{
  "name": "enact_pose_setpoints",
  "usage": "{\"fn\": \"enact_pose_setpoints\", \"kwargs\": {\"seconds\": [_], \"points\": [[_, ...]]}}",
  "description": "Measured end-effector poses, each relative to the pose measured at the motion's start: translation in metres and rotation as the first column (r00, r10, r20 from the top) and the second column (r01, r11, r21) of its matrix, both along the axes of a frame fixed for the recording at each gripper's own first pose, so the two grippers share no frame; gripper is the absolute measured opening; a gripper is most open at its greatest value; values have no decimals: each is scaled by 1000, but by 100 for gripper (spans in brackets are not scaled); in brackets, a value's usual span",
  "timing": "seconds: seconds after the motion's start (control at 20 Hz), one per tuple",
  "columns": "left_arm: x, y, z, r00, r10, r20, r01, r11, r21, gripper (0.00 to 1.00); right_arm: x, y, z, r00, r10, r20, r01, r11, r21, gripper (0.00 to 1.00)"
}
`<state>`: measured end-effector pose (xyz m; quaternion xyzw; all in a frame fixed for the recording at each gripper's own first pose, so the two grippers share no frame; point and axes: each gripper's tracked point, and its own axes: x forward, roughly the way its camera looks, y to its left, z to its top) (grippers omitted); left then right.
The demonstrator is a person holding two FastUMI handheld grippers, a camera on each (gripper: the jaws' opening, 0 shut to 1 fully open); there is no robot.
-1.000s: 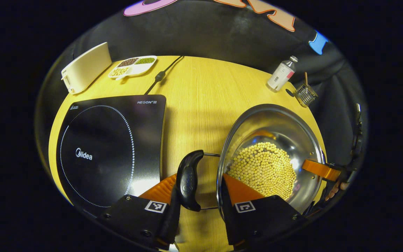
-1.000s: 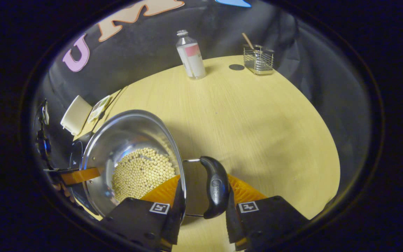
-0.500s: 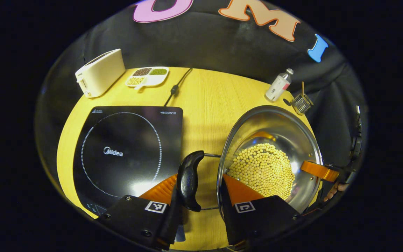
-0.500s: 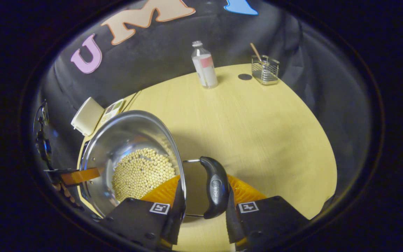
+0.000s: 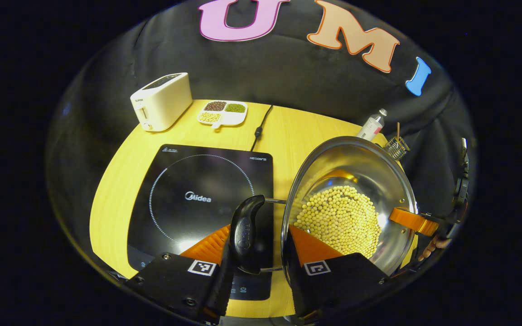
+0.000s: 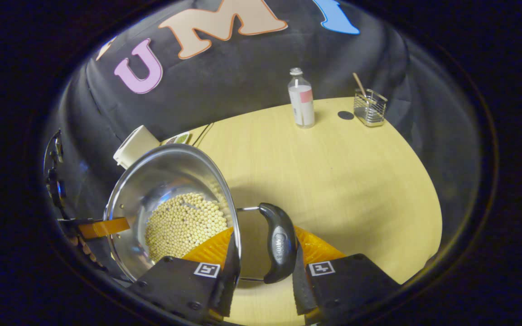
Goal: First push the handle of the pot to place it horizontally, then grasp the pot with both hands and set it on the induction cooktop.
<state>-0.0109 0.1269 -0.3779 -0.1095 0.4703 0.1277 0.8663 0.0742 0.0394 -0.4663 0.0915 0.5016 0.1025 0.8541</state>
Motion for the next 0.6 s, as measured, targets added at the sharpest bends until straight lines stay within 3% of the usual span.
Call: {"fn": "enact_pose_setpoints", "kwargs": {"seconds": [0.3,0.6], "points": [[-16,47,-1,1000,6,-3,-6,1000,-6,58,-9,51,-1,1000,16,-10,-16,1000,-6,50],[-13,112,-14,998,-60,-28,58,997,-48,58,-19,109,-9,998,-36,-42,33,998,-56,51]]}}
